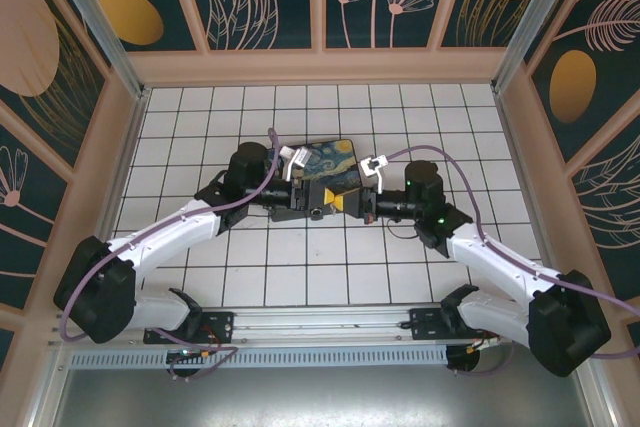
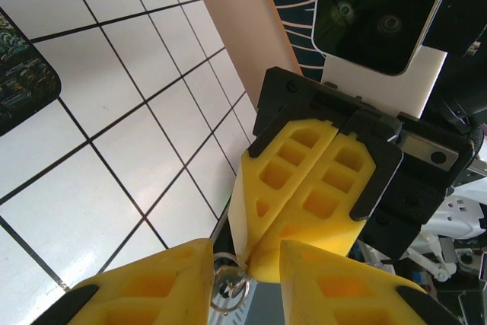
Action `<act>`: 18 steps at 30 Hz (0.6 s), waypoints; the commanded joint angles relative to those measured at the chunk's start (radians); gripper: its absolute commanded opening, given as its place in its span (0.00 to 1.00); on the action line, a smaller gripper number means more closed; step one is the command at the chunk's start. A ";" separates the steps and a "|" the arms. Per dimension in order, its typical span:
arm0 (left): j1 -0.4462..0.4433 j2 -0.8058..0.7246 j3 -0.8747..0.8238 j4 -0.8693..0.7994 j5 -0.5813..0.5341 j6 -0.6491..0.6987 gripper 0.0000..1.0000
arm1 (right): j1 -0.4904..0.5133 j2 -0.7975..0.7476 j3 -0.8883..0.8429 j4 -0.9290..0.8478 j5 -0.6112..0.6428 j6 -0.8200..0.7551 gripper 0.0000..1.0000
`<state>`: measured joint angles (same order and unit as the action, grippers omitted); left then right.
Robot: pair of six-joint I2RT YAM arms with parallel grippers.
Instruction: Unlock the padlock with the key
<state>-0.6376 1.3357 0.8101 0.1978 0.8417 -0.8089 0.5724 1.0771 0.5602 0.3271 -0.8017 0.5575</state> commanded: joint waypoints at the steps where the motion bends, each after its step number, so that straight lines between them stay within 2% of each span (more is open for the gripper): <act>1: -0.001 -0.018 -0.003 0.008 0.019 0.013 0.31 | -0.018 -0.001 -0.015 0.050 -0.028 0.010 0.00; 4: 0.001 -0.020 -0.002 0.009 0.019 0.010 0.30 | -0.019 0.000 -0.022 0.053 -0.033 0.011 0.00; 11: 0.001 -0.015 0.005 0.006 0.024 0.014 0.20 | -0.020 0.003 -0.025 0.056 -0.039 0.010 0.00; 18: 0.001 -0.008 0.003 0.004 0.021 0.016 0.04 | -0.020 0.004 -0.028 0.058 -0.049 0.012 0.00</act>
<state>-0.6357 1.3357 0.8101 0.1974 0.8421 -0.8055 0.5556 1.0794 0.5442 0.3557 -0.8299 0.5602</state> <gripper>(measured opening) 0.067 0.049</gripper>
